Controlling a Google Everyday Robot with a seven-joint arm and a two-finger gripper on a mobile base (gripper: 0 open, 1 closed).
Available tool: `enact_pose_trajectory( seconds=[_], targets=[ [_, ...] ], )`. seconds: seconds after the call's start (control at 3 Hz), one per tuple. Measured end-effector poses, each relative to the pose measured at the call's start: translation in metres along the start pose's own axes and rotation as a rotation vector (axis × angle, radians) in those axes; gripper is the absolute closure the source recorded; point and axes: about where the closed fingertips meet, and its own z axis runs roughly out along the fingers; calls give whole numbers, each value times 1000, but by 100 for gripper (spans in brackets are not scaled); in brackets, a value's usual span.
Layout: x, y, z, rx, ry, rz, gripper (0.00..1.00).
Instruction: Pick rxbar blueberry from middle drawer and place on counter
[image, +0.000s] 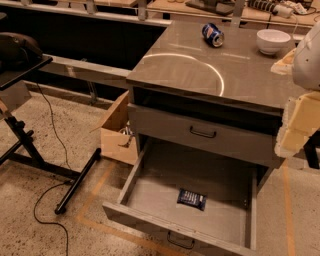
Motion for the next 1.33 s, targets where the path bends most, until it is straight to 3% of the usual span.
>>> enact_pose_trajectory(
  seconds=[0.33,0.67,1.0,1.33],
  targets=[
    [0,0,0,0,0,0,0],
    [-1,-1,5,8,-45,6,0],
    [-5,2,42,-1,-95,7,0],
    [-5,10,105,-30,-146,12,0]
  ],
)
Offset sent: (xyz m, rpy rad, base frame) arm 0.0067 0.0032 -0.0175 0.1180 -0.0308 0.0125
